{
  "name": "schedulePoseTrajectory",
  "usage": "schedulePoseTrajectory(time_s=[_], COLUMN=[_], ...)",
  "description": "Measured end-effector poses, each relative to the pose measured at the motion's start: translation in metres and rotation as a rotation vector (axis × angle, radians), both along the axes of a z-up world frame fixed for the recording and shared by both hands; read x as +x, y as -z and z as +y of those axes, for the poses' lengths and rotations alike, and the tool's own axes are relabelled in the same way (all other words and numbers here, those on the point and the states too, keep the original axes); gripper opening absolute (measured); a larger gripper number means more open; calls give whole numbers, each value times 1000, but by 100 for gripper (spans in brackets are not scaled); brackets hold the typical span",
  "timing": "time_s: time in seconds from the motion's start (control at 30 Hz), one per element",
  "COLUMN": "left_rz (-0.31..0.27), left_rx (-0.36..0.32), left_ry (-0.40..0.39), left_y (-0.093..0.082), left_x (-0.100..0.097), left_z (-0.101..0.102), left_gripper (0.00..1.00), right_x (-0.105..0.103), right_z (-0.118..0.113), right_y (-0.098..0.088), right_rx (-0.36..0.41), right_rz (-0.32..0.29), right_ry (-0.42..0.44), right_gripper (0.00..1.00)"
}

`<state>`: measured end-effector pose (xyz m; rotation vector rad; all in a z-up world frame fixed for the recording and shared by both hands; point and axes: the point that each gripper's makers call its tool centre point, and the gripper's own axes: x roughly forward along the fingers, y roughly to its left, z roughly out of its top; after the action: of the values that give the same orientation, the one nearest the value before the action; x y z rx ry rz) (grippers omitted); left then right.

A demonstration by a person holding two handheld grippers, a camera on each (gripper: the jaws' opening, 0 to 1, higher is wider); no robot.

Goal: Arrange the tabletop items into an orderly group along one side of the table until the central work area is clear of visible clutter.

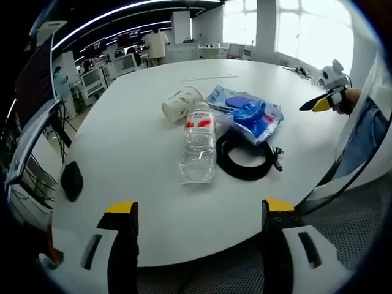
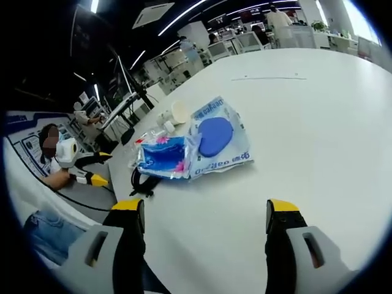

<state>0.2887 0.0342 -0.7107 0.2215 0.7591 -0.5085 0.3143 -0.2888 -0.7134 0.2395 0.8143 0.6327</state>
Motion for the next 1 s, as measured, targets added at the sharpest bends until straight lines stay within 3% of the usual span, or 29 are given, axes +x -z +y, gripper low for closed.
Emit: schedulePoseTrajectory(time_s=[0.6, 1.0], left_rz=[-23, -25], left_rx=[-18, -16], left_ry=[-26, -16], left_y=[-5, -4], left_x=[3, 3], left_z=[1, -1], left_gripper=[85, 84], right_x=[4, 7], right_z=[1, -7], right_y=[-3, -6], right_rx=[-12, -13], right_rz=[-16, -29], right_ry=[-48, -21], right_gripper=[79, 79])
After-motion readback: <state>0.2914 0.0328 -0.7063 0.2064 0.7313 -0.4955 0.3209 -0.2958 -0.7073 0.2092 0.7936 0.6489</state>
